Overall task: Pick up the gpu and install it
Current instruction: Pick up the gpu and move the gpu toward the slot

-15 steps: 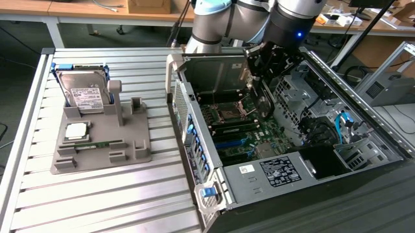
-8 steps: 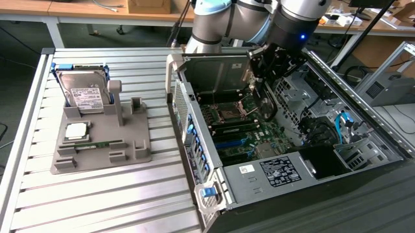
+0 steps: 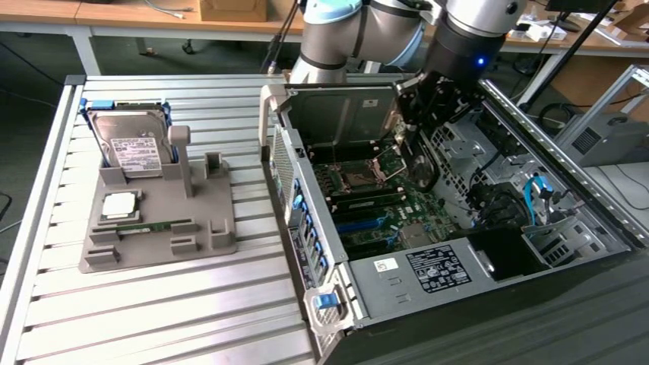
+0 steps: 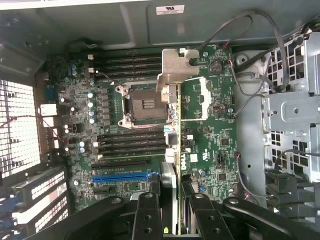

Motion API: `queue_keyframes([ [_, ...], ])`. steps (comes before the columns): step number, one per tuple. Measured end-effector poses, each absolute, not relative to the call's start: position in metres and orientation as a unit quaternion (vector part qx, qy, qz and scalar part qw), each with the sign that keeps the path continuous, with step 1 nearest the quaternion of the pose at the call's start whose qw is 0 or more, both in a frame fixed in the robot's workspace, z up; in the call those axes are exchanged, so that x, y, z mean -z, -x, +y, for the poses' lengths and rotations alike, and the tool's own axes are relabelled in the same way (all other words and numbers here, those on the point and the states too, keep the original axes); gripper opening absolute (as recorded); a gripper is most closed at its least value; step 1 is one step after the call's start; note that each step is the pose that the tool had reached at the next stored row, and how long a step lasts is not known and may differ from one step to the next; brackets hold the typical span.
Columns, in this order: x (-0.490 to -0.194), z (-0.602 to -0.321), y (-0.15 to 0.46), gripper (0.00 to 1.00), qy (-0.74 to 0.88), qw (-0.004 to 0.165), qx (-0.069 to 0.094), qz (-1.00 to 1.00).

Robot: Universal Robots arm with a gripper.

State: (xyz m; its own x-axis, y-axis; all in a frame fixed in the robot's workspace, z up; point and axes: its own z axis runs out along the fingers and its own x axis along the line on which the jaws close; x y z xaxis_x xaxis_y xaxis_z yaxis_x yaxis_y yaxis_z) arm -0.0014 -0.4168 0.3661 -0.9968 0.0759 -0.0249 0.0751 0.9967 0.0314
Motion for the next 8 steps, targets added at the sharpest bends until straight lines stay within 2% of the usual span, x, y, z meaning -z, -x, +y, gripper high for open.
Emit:
queue_keyframes([
  [8, -0.3639, -0.4179, -0.0062, 0.27, -0.038, 0.013, -0.015, 0.999],
])
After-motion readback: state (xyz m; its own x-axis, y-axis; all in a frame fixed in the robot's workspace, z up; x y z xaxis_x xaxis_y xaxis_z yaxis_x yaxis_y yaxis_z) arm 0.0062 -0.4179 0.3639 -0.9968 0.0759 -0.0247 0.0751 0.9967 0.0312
